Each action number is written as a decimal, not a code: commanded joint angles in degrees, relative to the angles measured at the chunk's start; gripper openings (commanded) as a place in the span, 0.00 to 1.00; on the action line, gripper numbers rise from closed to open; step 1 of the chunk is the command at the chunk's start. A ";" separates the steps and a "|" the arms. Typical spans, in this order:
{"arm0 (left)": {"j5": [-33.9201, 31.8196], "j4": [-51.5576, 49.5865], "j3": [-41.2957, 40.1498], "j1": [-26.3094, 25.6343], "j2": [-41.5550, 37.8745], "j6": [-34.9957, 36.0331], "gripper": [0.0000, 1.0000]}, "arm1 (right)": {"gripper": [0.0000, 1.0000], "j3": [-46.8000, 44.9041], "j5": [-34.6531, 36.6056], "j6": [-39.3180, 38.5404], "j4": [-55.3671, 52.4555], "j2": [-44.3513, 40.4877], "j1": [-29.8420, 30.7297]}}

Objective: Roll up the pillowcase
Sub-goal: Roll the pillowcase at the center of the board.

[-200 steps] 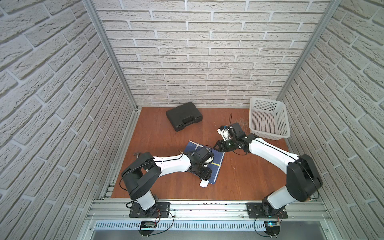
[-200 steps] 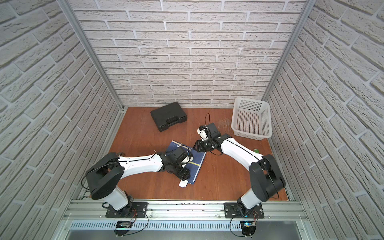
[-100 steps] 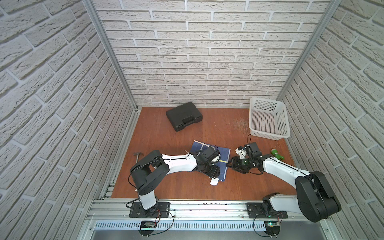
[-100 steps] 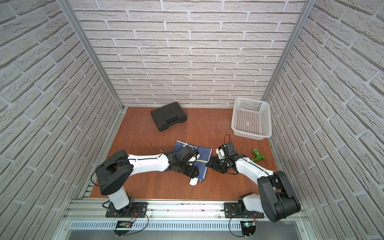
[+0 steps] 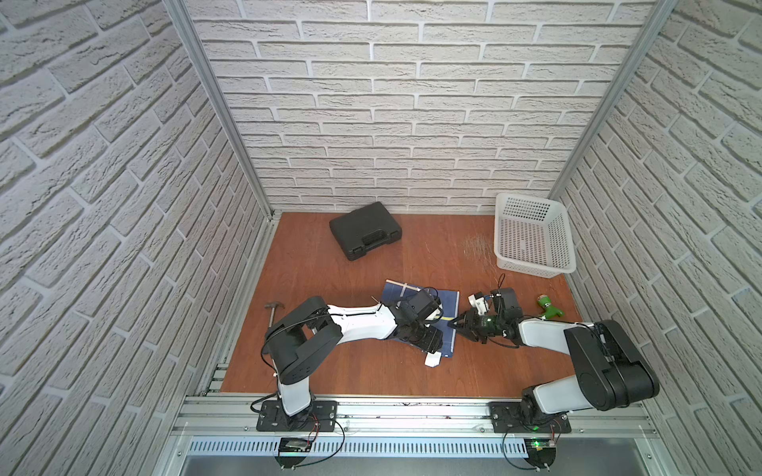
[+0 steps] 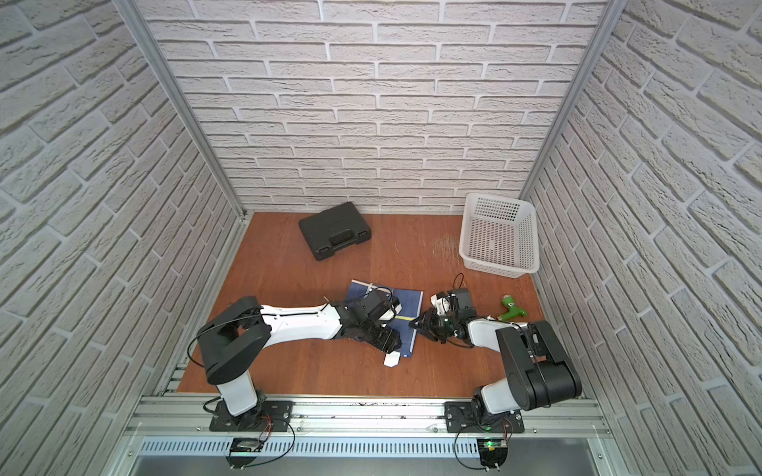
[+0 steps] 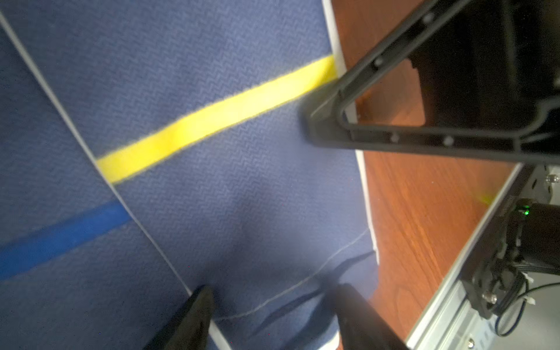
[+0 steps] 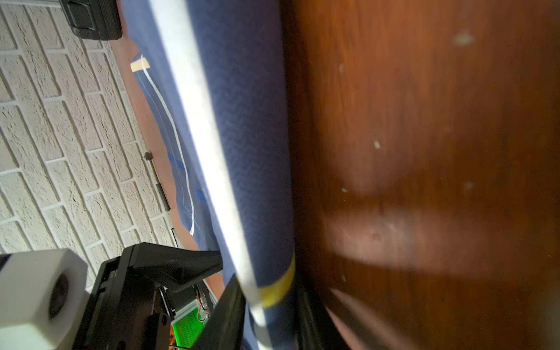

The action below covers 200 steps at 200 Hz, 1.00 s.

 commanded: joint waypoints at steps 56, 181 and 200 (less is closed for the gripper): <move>-0.13 -8.06 4.43 2.67 -5.15 0.24 0.79 | 0.07 11.59 9.61 -18.61 -30.46 -6.26 -3.11; 2.63 -6.57 5.12 13.95 -2.37 8.38 0.78 | 0.14 31.75 31.05 -8.82 -57.32 -0.42 4.01; 3.04 -5.29 4.35 13.94 -1.23 8.22 0.77 | 0.17 32.97 31.08 -6.50 -57.13 -0.10 6.02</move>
